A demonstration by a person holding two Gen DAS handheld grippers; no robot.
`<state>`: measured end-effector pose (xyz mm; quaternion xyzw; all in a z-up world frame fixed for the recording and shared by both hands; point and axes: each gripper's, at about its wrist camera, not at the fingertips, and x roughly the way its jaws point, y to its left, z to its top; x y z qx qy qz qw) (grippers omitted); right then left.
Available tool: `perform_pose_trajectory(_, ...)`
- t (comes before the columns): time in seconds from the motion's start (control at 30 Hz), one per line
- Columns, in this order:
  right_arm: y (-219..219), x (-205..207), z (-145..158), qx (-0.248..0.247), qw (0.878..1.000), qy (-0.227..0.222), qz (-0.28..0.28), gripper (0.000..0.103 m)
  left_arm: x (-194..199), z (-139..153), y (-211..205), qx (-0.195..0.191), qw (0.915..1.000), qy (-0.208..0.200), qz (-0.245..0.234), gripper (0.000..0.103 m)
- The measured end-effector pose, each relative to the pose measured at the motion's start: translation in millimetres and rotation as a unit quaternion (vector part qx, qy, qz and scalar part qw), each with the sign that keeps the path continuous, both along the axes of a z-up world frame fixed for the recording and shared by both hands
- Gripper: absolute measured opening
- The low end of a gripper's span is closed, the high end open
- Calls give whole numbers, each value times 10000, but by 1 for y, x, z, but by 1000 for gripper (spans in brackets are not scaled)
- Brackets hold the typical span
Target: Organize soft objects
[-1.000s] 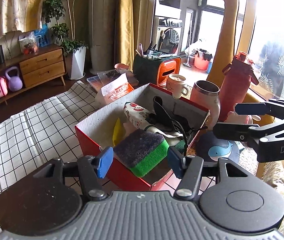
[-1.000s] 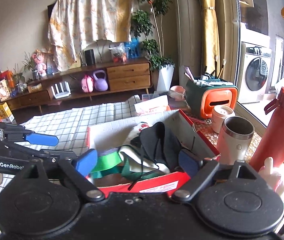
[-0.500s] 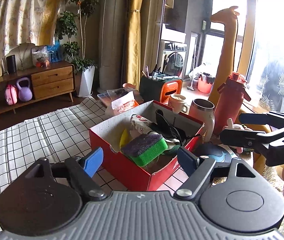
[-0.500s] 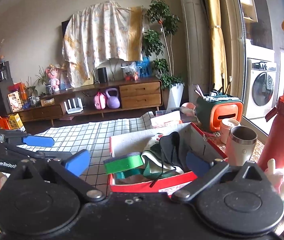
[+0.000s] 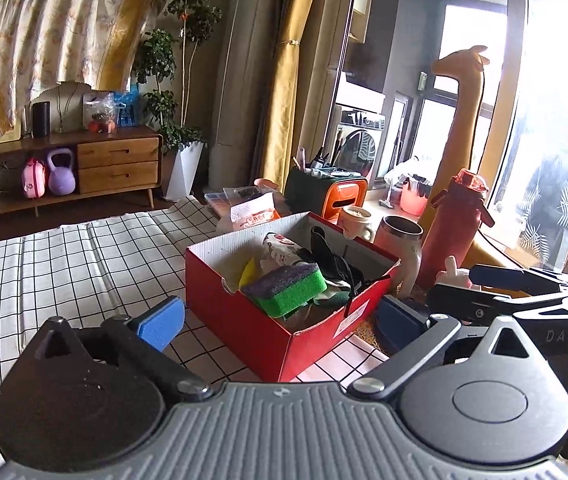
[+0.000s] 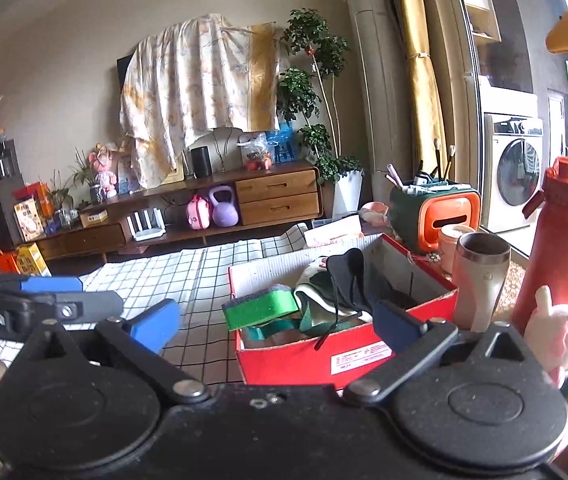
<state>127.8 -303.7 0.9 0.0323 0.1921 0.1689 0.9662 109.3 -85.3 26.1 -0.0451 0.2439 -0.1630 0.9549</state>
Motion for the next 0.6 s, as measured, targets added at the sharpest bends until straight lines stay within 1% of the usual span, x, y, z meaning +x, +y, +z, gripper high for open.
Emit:
perform_pose_trajectory(0.1,3,-4,-1,-46,10000,-36,-28,103,-3,-3,-2,70,10000,8,68,103)
perform_pose_trajectory(0.23,9,-7,-4,-130,9999,-60,-7,103,-9,-7,-4,27,10000,23,75,103)
perform_pose_trajectory(0.33,14,-10,-6,-264,9996,-108,-1,103,-14,-10,-6,138,9998,-93,110,103)
perform_pose_trajectory(0.6,12,-11,-6,-192,9998,-43,27,103,-19,-12,-3,77,9997,-83,224,103)
